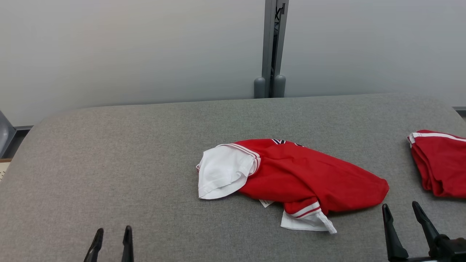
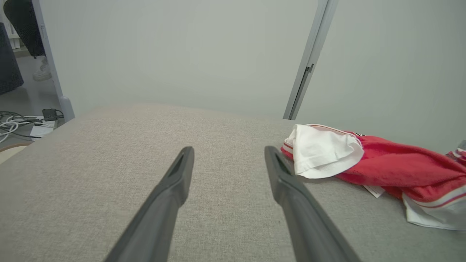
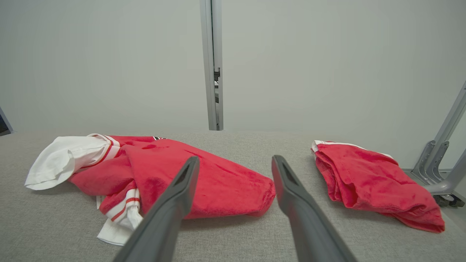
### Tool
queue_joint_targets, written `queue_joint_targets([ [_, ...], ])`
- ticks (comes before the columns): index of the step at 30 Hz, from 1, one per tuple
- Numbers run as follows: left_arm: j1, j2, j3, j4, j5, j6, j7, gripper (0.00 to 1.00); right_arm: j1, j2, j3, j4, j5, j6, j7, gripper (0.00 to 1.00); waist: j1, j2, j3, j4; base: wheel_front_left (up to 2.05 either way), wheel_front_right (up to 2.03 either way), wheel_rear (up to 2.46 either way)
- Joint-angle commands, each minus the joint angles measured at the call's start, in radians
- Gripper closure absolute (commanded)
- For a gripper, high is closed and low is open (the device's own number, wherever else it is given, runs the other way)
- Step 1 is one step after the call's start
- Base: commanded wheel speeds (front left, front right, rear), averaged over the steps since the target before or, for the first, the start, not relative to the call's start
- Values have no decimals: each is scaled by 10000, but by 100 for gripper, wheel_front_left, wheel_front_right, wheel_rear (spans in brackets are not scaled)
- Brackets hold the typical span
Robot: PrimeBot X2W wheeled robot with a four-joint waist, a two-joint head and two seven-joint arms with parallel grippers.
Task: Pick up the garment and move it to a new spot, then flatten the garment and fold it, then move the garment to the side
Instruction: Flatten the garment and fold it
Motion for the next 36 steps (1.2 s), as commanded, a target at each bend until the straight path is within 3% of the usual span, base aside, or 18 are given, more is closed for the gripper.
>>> queue_joint_targets([
  [1, -337, 30, -106, 17, -64, -33, 0, 0, -134, -50, 13, 22, 28, -2, -18, 0, 0, 0, 55, -55, 0, 0, 0],
  [6, -1375, 29, -1045, 877, -443, -95, 2, 0, -404, -52, 188, -32, -36, -2, -18, 0, 0, 0, 315, -422, 0, 0, 0],
  [14, -3458, 31, -2304, 3179, -2087, -4, 745, 0, -722, -49, 419, -54, 37, -2, -18, 0, 0, 0, 861, -1326, 0, 0, 0],
  [23, -5150, 163, -2233, 5386, -2665, 257, 1103, 0, -1068, -50, 382, -82, 143, -2, -18, 0, 0, 0, 1642, -1990, 0, 0, 0],
  [29, -5689, 237, -2116, 6351, -2918, 149, 1251, 3, -1196, -49, 383, -43, 185, -2, -18, 0, 0, 0, 1818, -2077, 0, 0, 0],
  [30, -5742, 214, -2146, 6465, -3058, 92, 1308, 44, -1203, -49, 381, -36, 195, -2, -18, 0, 0, 0, 1826, -2077, 0, 0, 0],
  [31, -5764, 191, -2234, 6509, -3173, 11, 1393, 68, -1196, -49, 373, -24, 203, 0, -18, 0, 0, 0, 1822, -2067, 0, 0, 0],
  [32, -5765, 172, -2339, 6492, -3331, -42, 1473, 100, -1187, -49, 360, -11, 209, -2, -18, 0, 0, 0, 1811, -2047, 0, 0, 0],
  [36, -5642, 297, -2571, 5390, -4583, -129, 1692, 100, -1100, -49, 279, 19, 181, -2, -18, 0, 0, 0, 1689, -1796, 0, 0, 0],
])
